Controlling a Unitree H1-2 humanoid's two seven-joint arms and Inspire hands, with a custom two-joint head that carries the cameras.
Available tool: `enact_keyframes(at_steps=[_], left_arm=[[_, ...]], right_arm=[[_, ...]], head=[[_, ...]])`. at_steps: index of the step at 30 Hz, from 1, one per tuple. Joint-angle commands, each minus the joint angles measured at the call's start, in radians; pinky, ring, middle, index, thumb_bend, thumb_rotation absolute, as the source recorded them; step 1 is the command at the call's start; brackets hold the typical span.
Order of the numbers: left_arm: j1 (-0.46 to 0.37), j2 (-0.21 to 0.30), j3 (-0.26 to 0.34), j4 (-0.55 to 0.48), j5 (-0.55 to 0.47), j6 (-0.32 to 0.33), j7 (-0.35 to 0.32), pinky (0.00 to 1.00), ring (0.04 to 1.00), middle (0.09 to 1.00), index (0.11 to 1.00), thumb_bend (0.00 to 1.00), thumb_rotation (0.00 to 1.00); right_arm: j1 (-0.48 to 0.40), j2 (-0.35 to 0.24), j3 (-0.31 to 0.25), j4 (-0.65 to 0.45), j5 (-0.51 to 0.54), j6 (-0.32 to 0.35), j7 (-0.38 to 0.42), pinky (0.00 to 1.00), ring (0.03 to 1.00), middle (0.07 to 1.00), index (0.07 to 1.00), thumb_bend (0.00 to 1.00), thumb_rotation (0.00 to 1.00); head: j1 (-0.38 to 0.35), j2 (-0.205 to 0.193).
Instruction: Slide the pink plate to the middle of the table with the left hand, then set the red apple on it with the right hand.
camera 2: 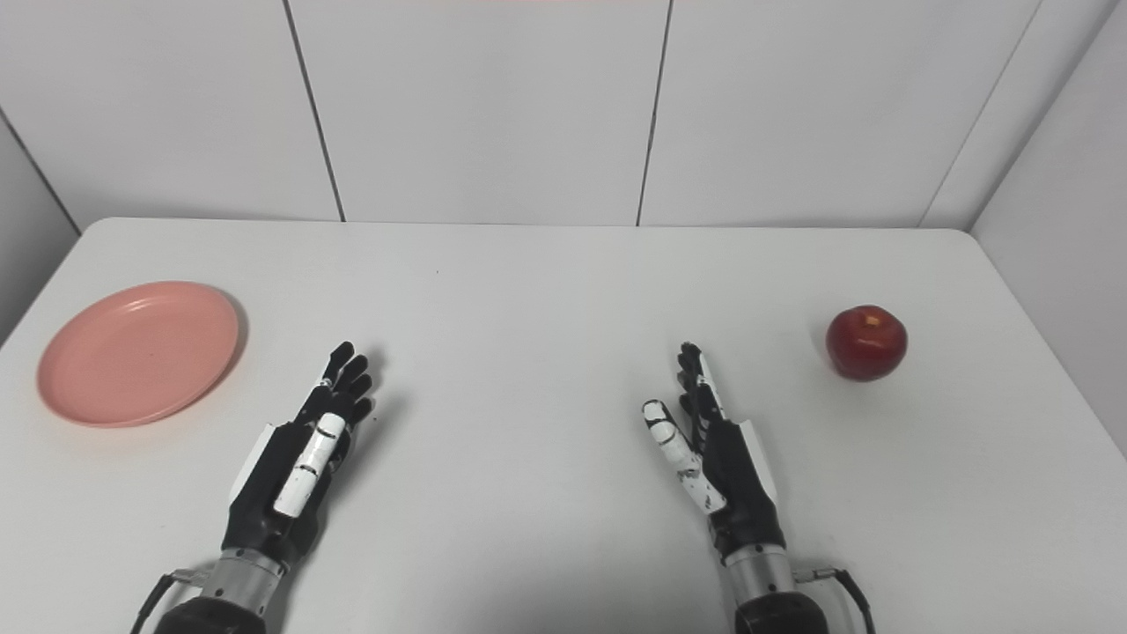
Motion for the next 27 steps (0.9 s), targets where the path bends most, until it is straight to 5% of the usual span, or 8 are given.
enact_keyframes(at_steps=[1, 19, 27], left_arm=[[-0.007, 0.011, -0.002, -0.013, 0.01, -0.038, -0.002, 1.0, 1.0, 1.0, 1.0, 0.56, 0.81], [-0.024, 0.009, -0.008, 0.001, 0.039, -0.016, 0.009, 1.0, 1.0, 1.0, 1.0, 0.54, 0.85], [-0.029, -0.003, 0.001, 0.028, 0.031, -0.064, 0.013, 1.0, 1.0, 1.0, 1.0, 0.58, 0.71]], right_arm=[[-0.021, -0.001, -0.002, -0.019, -0.001, 0.005, 0.001, 1.0, 1.0, 1.0, 1.0, 0.69, 0.77], [-0.028, -0.014, -0.009, -0.001, -0.022, -0.007, -0.004, 1.0, 1.0, 1.0, 1.0, 0.71, 0.76], [-0.029, -0.019, -0.01, -0.002, -0.023, -0.007, -0.001, 1.0, 1.0, 1.0, 1.0, 0.71, 0.76]], head=[[0.001, -0.001], [0.0, -0.012], [0.002, -0.012]])
